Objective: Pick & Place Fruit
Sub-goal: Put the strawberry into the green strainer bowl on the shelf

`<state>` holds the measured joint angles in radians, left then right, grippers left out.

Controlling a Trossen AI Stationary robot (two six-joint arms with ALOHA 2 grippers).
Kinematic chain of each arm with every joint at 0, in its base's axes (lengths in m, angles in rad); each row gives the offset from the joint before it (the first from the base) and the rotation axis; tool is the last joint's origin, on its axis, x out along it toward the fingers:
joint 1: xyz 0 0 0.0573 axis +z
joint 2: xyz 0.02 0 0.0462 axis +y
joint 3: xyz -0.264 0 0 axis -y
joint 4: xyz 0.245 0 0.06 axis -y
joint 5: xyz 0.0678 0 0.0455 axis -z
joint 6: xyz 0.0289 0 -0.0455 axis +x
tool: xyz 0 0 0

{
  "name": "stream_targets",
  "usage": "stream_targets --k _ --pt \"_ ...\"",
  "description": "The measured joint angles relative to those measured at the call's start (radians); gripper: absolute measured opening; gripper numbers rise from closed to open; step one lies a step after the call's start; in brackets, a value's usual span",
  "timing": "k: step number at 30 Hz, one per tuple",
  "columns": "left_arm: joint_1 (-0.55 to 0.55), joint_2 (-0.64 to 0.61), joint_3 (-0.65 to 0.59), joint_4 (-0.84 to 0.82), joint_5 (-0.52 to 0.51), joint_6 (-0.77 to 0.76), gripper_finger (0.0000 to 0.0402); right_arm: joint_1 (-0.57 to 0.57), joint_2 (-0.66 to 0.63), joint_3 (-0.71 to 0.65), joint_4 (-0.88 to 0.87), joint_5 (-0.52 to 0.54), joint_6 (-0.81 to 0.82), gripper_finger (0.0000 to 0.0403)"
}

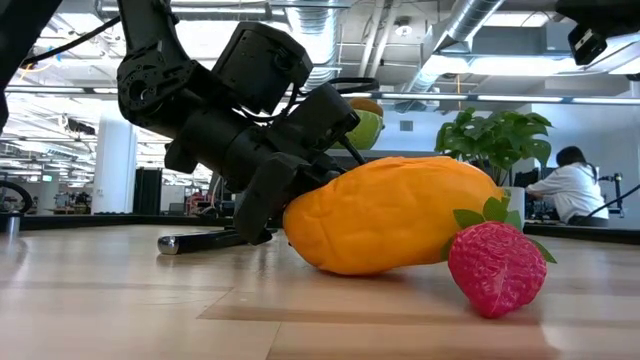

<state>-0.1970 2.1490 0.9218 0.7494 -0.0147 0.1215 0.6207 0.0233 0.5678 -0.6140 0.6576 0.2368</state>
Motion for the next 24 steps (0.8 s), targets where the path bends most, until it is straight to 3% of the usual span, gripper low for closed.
stream_targets --k 14,24 --pt "0.001 -0.018 -0.002 -0.012 -0.003 -0.025 0.0145 0.000 0.000 0.000 0.000 0.000 0.000 0.0006" --pt "0.001 -0.156 -0.002 -0.011 -0.002 -0.025 0.0145 0.000 0.000 0.000 0.000 0.000 0.000 0.0006"
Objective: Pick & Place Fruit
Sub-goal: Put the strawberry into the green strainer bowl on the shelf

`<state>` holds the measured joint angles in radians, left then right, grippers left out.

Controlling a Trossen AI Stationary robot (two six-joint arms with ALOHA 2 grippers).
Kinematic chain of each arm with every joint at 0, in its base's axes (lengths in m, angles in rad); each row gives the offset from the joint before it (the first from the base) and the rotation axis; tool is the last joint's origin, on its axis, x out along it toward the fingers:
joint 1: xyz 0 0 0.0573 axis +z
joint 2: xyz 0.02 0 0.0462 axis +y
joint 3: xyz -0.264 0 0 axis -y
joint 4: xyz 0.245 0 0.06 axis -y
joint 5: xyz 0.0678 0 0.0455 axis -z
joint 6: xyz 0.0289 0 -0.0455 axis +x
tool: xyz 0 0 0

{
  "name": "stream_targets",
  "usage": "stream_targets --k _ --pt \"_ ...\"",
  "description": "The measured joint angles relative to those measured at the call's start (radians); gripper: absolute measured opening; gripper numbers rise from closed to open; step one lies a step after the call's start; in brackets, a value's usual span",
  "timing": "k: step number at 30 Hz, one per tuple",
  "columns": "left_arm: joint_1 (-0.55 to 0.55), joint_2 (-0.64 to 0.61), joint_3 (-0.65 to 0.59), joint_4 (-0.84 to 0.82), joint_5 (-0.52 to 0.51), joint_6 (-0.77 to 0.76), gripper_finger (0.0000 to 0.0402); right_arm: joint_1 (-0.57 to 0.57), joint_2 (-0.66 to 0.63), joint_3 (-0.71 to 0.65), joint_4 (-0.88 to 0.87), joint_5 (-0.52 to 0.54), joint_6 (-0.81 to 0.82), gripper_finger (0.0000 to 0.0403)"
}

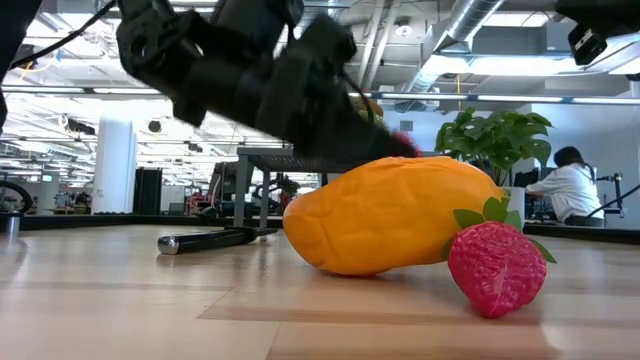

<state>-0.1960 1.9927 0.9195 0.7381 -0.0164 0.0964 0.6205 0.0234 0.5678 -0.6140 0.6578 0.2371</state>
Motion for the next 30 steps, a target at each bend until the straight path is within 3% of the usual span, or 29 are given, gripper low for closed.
stream_targets --k 14,30 --pt "0.021 -0.175 0.000 -0.004 0.005 0.030 0.0145 0.000 0.000 0.000 0.000 0.000 0.000 0.0006" --pt "0.100 -0.230 0.001 -0.005 0.001 0.036 0.0145 0.000 0.000 0.000 0.000 0.000 0.000 0.0006"
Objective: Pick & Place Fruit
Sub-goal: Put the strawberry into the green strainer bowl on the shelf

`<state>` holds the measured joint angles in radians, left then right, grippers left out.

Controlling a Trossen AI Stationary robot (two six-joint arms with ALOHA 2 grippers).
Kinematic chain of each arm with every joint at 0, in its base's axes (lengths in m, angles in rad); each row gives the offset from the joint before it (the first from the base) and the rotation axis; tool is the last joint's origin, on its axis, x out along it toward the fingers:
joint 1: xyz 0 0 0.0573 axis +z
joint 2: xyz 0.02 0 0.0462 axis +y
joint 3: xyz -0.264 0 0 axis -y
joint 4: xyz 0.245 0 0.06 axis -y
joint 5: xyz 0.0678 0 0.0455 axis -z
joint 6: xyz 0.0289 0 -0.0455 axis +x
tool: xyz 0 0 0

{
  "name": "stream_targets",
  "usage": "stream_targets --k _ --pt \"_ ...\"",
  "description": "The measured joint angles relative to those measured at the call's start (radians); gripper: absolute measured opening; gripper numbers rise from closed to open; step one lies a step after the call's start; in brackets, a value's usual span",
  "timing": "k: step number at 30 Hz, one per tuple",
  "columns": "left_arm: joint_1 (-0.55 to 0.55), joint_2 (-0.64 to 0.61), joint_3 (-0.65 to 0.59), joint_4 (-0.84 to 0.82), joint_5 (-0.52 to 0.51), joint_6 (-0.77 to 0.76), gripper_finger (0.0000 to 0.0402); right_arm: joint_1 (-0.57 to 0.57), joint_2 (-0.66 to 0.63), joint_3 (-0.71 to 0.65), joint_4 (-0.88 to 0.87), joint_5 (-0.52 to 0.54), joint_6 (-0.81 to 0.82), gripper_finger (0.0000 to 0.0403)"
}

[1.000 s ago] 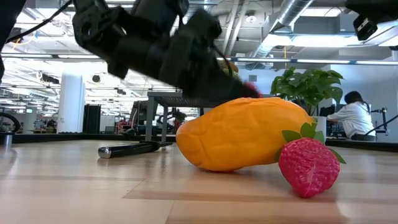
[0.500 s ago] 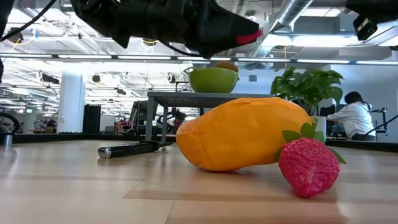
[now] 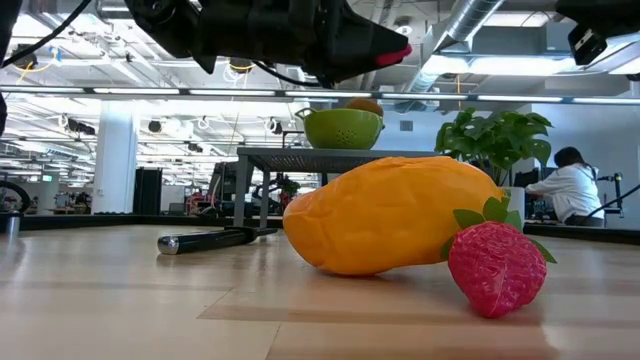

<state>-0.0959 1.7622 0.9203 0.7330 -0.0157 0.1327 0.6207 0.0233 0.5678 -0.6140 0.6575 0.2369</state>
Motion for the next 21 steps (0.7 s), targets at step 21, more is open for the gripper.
stream_targets --k 21 --pt "0.072 -0.037 0.000 0.015 0.003 0.061 0.0145 0.000 0.000 0.000 0.000 0.000 0.000 0.0006"
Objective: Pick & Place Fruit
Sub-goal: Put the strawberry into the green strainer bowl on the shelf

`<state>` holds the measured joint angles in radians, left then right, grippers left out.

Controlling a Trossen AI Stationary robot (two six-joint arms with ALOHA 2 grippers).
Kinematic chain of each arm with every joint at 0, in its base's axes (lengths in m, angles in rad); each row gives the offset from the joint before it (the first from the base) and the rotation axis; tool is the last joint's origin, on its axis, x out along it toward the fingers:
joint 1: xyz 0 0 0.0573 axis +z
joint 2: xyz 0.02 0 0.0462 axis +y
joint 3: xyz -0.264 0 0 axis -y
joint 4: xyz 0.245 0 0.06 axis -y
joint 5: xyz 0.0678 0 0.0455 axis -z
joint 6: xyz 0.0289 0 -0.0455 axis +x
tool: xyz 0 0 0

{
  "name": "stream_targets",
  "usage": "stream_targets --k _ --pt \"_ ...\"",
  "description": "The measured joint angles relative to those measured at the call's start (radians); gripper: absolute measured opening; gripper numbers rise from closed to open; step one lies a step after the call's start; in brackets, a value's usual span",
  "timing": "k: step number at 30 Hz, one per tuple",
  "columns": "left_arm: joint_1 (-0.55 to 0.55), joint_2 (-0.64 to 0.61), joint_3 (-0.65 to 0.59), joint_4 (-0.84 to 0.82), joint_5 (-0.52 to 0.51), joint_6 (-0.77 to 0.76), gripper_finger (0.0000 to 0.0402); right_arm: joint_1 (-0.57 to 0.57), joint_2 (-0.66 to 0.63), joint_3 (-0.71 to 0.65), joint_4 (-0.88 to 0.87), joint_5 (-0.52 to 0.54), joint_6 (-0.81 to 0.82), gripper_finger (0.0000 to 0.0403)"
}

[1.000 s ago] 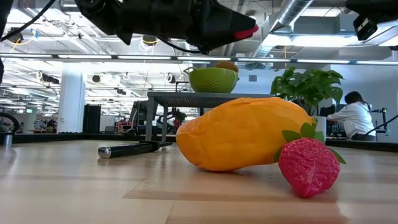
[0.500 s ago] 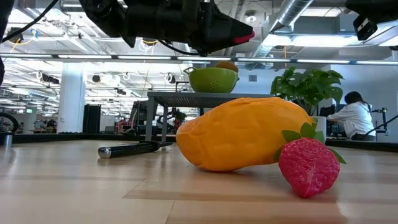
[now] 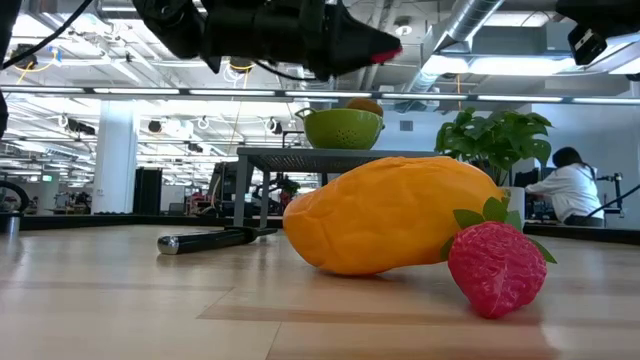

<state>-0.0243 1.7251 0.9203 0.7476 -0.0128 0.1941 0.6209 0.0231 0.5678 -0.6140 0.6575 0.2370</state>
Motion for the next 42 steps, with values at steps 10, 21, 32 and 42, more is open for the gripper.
stream_targets --k 10,21,32,42 --pt "0.159 -0.182 0.000 0.003 -0.101 0.064 0.0145 0.000 0.000 0.000 0.000 0.000 0.000 0.0006" --pt "0.378 -0.227 0.001 -0.019 -0.141 0.054 0.0145 0.000 0.000 0.000 0.000 0.000 0.000 0.0006" --pt "0.409 -0.122 0.001 -0.062 -0.140 0.026 0.0149 0.000 0.000 0.000 0.000 0.000 0.000 0.0006" --pt "0.409 -0.113 0.000 -0.080 -0.140 -0.001 0.0160 0.000 0.000 0.000 0.000 0.000 0.000 0.0006"
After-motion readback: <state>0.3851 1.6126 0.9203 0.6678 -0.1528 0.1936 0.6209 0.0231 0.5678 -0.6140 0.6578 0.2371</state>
